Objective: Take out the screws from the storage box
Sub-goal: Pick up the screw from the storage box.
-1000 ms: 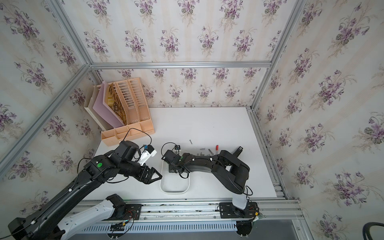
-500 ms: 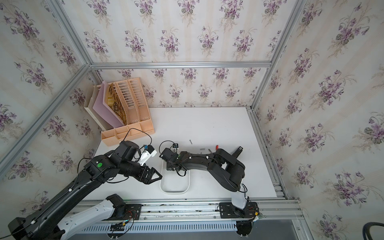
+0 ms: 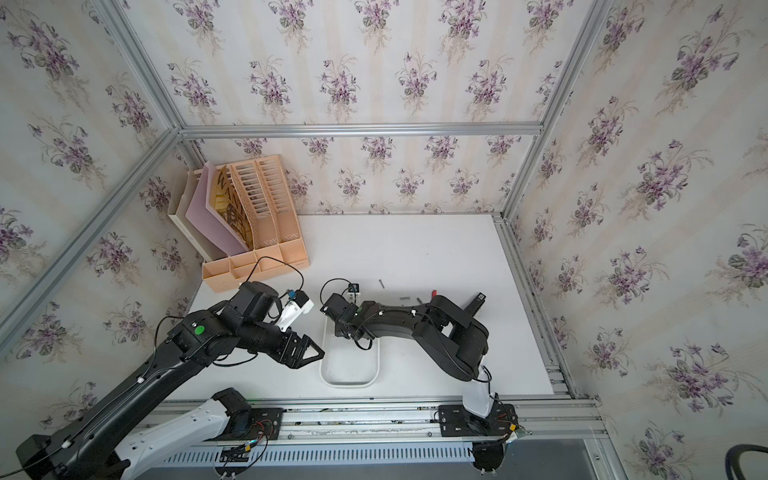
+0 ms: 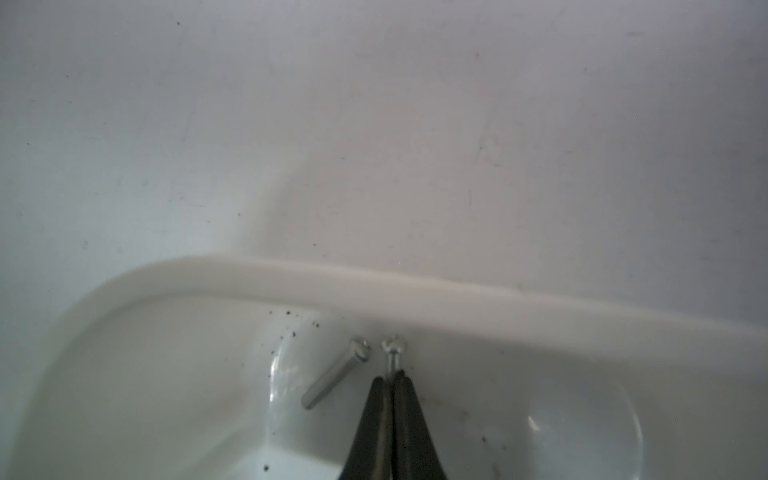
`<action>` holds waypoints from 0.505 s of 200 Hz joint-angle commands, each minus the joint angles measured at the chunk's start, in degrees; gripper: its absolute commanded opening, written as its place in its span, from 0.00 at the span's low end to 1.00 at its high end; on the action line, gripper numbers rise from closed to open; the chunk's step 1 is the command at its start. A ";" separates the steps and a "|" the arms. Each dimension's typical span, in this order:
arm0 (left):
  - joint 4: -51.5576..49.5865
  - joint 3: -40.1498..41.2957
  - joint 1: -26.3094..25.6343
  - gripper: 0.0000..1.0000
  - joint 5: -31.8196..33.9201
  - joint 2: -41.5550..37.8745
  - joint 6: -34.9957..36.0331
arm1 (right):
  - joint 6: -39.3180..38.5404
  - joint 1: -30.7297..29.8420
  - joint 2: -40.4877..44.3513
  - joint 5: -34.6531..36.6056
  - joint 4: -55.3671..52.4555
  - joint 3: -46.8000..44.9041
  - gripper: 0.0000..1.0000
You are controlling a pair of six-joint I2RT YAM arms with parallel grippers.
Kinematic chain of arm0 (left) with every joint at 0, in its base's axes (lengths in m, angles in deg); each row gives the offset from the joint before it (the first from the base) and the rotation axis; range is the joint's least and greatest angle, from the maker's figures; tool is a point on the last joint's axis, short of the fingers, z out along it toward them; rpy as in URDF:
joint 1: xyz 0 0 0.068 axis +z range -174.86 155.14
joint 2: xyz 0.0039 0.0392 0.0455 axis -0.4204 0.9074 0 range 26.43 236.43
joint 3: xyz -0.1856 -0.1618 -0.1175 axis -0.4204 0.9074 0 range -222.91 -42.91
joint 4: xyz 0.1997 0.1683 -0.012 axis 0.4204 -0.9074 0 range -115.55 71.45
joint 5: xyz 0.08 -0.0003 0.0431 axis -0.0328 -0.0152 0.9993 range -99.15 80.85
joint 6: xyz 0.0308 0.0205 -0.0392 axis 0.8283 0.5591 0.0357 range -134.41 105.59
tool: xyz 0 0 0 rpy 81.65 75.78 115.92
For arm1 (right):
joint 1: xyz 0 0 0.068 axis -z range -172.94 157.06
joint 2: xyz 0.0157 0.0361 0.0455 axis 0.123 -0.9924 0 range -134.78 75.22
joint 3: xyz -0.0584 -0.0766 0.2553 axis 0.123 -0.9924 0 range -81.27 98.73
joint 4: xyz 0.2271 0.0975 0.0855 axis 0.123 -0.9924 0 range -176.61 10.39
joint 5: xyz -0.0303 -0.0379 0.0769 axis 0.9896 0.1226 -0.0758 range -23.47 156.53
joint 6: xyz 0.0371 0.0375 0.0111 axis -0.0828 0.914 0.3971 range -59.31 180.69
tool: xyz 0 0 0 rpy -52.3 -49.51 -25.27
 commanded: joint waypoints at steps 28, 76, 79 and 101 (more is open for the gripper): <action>-0.75 -0.48 -0.02 1.00 0.28 0.07 0.09 | -2.43 0.02 4.87 3.37 -4.28 0.07 0.00; -0.75 -0.56 -0.02 0.99 0.31 0.00 0.10 | -6.86 1.56 13.53 8.93 -6.44 0.33 0.00; -0.79 -0.57 -0.02 1.00 0.29 -0.02 0.13 | -7.11 1.91 14.19 9.07 -6.49 0.03 0.00; -0.75 -0.52 -0.02 1.00 0.28 0.00 0.20 | -8.69 4.51 19.17 10.55 -6.63 -3.25 0.00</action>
